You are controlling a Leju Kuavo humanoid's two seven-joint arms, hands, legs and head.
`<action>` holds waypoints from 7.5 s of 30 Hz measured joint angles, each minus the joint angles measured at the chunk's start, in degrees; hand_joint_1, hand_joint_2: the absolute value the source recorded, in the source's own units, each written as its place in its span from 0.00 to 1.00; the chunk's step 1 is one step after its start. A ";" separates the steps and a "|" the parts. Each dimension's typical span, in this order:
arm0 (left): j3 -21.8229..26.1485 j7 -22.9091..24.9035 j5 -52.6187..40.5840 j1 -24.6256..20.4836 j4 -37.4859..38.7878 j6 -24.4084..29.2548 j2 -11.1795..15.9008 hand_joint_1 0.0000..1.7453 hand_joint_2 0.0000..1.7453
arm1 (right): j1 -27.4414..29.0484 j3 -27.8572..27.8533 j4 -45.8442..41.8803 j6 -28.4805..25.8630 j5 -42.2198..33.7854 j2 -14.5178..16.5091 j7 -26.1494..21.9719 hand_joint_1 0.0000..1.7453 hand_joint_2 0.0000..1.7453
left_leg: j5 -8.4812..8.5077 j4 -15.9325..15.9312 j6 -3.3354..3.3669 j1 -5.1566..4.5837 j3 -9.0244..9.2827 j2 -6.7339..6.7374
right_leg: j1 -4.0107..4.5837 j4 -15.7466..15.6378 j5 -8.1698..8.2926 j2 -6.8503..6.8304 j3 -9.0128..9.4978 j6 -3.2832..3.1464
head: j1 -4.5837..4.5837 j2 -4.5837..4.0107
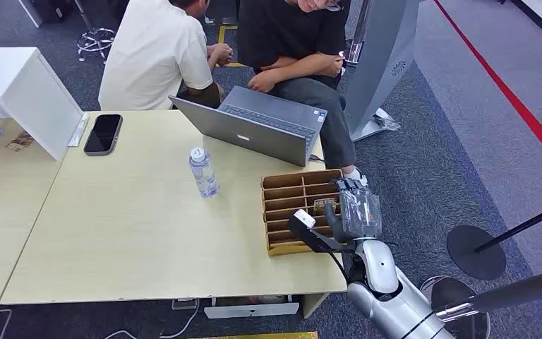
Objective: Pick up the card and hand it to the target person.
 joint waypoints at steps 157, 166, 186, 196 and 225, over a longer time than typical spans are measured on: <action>0.74 1.97 -4.05 -1.80 0.00 -2.37 0.37 0.00 0.00 | -23.13 4.99 6.11 9.74 -16.92 -7.35 -7.16 0.88 1.00 | 0.02 0.03 0.01 -0.03 -0.17 -0.11 | -0.02 0.01 0.02 -0.07 -0.10 0.01 | 0.00 0.00; 0.51 2.46 -4.69 -2.17 0.00 -2.93 0.28 0.00 0.00 | -26.24 5.23 13.97 8.61 -16.87 -6.21 -7.82 0.86 1.00 | 0.03 0.02 0.01 -0.02 -0.21 -0.10 | -0.02 0.01 0.03 -0.07 -0.14 0.01 | 0.01 0.00; 0.34 2.77 -5.14 -2.56 0.00 -3.16 0.08 0.00 0.00 | -27.30 6.74 20.30 7.67 -16.87 -4.98 -6.77 0.85 1.00 | 0.02 0.03 0.01 -0.03 -0.22 -0.10 | -0.02 0.01 0.03 -0.07 -0.16 0.01 | 0.01 0.00; -0.16 2.76 -5.25 -2.76 0.00 -3.44 0.04 0.00 0.00 | -27.90 7.05 21.62 6.84 -16.41 -4.57 -7.51 0.51 1.00 | 0.02 0.03 0.01 -0.03 -0.23 -0.10 | -0.02 0.01 0.03 -0.07 -0.17 0.01 | 0.01 0.00; -0.22 2.45 -4.29 -2.45 0.00 -3.18 -0.08 0.00 0.00 | -25.71 5.72 20.48 -8.11 -4.91 -4.47 -3.92 0.00 1.00 | 0.02 0.03 0.01 -0.02 -0.21 -0.09 | -0.01 0.01 0.03 -0.05 -0.17 0.01 | 0.01 0.00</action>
